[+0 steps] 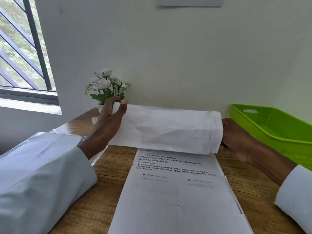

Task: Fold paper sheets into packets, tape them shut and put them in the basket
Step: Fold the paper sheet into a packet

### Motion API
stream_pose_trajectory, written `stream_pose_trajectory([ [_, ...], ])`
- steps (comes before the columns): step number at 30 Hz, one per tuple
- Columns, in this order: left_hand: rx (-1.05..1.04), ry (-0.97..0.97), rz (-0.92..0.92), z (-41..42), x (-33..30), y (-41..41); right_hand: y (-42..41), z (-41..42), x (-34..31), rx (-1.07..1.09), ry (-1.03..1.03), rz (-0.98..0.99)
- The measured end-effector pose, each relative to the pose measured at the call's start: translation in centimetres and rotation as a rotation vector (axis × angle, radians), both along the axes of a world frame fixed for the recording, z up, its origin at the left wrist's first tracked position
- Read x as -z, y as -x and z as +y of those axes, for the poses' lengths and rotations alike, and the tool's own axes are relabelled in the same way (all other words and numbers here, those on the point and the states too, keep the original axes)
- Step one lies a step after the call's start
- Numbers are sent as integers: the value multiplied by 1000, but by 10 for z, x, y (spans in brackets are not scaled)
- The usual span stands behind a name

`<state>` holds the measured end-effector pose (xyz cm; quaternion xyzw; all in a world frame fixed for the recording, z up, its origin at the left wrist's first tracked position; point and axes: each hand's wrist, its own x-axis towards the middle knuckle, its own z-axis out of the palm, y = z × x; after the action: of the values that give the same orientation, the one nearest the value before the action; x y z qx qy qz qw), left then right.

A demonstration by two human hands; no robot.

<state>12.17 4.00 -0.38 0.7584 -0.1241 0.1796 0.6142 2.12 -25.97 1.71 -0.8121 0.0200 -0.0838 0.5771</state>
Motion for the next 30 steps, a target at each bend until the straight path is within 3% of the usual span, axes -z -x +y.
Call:
stream_pose_trajectory([
  [4,36,202,25,-1,-2,3,2,-9,-5,-30,12,-5],
  [11,203,176,56,-6,0,11,8,-5,4,-104,-143,104],
  [16,244,254,97,-3,0,11,10,-4,-5,-52,-99,-23],
  [20,242,382,127,0,-2,10,2,-6,-7,79,-195,-151],
  [27,288,597,167,2,-6,10,-3,-6,-7,-135,-335,-231],
  [30,335,588,138,3,-4,8,-1,3,-11,-24,-306,-361],
])
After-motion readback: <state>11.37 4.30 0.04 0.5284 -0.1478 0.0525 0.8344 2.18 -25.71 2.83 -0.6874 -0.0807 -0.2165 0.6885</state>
